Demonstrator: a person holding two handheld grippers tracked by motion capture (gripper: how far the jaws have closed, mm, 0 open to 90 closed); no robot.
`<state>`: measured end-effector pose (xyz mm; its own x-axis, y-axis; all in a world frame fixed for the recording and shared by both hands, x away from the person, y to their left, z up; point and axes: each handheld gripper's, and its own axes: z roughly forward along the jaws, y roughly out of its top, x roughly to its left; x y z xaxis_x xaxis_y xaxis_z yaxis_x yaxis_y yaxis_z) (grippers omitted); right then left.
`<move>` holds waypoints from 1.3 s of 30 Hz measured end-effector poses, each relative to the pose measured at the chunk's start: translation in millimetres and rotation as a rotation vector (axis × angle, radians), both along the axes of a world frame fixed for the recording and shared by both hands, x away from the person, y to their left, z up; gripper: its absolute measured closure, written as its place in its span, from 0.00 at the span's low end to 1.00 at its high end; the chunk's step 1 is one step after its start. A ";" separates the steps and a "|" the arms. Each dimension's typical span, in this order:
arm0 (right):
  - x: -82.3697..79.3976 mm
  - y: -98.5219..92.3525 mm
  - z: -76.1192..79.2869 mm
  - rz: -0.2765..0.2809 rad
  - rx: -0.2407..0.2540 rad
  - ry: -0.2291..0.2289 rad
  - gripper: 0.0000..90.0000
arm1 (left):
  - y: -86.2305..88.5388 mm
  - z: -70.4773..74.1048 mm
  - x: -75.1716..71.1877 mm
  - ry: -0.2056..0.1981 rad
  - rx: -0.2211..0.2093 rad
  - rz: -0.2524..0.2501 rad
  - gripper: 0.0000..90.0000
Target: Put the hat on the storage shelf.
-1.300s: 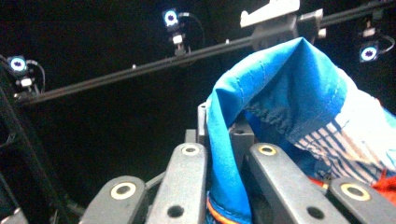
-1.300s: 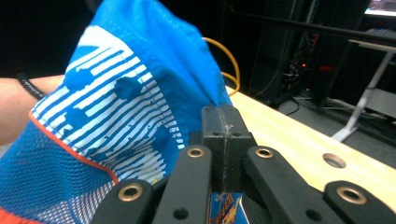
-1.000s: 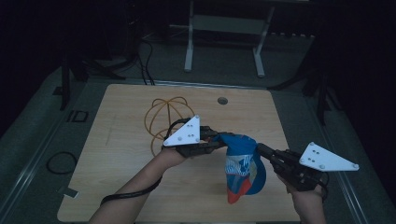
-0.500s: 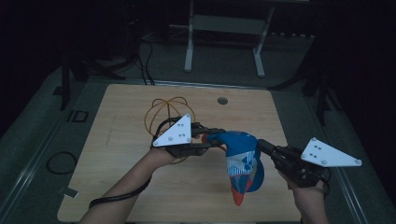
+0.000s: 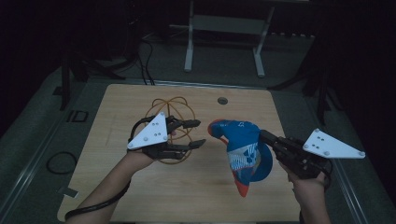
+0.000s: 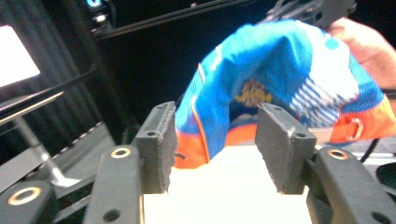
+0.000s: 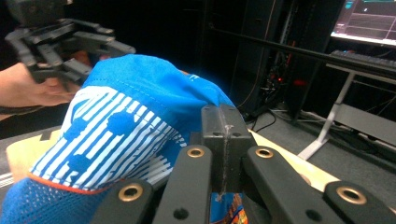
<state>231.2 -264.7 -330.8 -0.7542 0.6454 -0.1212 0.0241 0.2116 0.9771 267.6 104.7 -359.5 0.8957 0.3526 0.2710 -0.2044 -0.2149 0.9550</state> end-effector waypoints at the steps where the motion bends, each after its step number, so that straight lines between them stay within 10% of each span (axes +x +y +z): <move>1: 1.8 1.1 1.4 0.001 0.003 0.000 1.00 | 3.8 -0.6 -0.9 0.006 0.000 0.019 0.47; 18: 39.1 43.3 35.8 0.032 0.012 -0.017 1.00 | 72.8 -33.4 -6.5 0.093 -0.015 0.265 0.02; 34: 75.0 102.1 61.3 0.082 0.007 -0.007 1.00 | 114.0 -105.2 -20.7 0.104 -0.001 0.500 0.02; 39: 84.5 123.1 64.1 0.094 -0.008 -0.004 1.00 | 125.1 -133.9 -28.6 0.161 -0.003 0.549 0.02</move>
